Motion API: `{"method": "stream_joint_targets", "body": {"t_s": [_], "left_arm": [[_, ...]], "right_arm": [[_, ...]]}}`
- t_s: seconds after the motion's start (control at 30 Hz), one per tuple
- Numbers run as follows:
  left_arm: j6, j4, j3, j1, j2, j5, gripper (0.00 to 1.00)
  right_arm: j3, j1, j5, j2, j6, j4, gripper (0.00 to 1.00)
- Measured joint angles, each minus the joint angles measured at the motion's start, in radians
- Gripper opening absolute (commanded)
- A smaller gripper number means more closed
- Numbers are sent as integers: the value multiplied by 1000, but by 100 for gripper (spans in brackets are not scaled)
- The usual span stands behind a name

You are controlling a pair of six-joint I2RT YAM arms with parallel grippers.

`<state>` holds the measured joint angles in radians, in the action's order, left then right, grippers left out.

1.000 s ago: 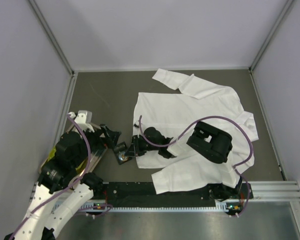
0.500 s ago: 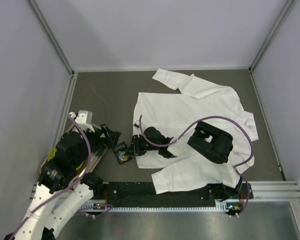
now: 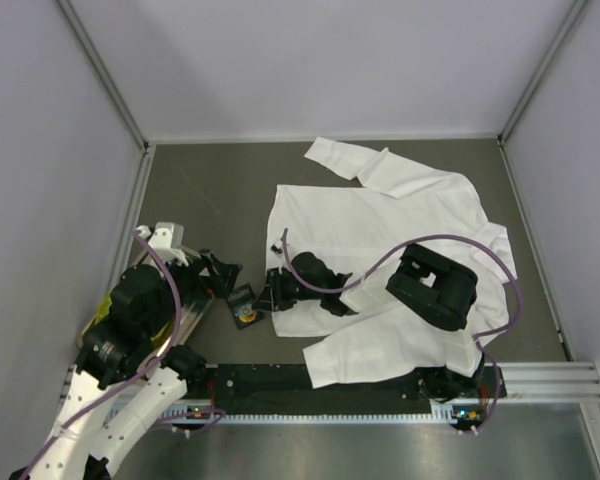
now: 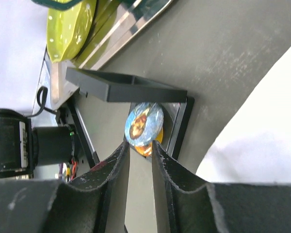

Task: Remove the brooch from the garment
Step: Place the brooch in the brooch box, then reset both arms

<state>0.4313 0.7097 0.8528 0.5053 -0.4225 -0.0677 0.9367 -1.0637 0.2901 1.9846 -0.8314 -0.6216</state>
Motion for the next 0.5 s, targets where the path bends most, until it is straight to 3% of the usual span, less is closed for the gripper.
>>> {"method": "stream_joint_targets", "body": {"t_s": [0.27,0.43,0.5], "left_arm": [[0,-2,-2,0,2,-1,99],[0,-3,-2,0,1,-1,99],[3,-7,-2,0,1,-2,99]], "right_arm": [[-69,0,-21,-112,22,51,26],[-172,0,-83,-320,72,171,29],[-212,0,-133,-436,97,254,36]]}}
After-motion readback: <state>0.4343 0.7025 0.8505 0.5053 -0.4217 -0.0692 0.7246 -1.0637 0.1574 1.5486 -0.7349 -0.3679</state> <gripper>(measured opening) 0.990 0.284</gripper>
